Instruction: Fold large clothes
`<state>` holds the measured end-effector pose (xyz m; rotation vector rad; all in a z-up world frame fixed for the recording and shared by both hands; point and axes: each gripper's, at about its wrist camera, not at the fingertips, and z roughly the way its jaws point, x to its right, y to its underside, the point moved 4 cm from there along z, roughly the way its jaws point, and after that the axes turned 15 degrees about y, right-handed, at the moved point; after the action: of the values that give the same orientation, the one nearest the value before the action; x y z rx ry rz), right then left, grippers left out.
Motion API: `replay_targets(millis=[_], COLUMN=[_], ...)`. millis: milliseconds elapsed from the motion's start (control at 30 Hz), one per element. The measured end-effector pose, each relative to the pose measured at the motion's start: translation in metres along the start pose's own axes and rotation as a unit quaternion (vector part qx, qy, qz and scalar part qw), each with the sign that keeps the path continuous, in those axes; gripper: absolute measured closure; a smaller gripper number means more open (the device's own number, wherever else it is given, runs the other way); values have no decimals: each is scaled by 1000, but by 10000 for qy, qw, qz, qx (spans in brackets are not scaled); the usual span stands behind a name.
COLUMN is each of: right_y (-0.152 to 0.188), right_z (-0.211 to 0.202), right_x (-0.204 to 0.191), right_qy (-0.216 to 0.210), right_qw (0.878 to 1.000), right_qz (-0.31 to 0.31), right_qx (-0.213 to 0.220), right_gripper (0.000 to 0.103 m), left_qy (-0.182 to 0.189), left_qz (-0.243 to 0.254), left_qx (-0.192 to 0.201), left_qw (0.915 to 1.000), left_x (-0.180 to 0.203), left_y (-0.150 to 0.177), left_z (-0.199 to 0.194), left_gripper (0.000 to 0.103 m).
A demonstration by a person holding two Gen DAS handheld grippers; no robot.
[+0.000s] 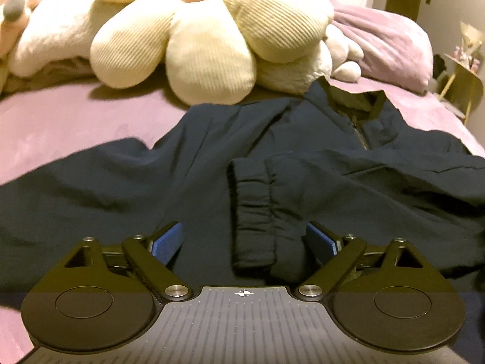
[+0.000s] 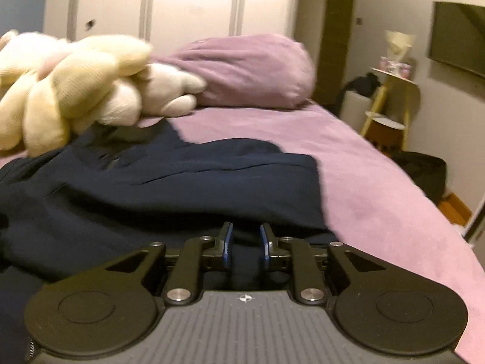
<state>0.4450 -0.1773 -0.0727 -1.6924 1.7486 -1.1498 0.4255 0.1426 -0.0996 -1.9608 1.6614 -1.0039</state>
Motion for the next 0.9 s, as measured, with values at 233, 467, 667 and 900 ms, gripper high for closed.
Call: replay_targets(millis=[233,467,667,900], right_y=[15,-13,-18,-8], right_z=[26,-43,-93,-98], right_x=[-36,-77,-208,-326], right_qy=[-52,-397,-2035,-2693], right_qw=[9946,9984,9783,9601], right_qz=[-846,-358,-358,-439], right_qx=[-595,159,125,-611], right_gripper=[85,85,86,86], left_qy=[342,-825,-1258,-1087], left_qz=[-970,-2199,-3332,-4278], left_qx=[540,1000,1436,2125], left_qw=[9932,9669,9233,8718], left_x=[-70,-219,-317,-377], left_y=[15,62,95,99], left_z=[-91,-187,-226,-227], left_gripper=[7,5,13,38])
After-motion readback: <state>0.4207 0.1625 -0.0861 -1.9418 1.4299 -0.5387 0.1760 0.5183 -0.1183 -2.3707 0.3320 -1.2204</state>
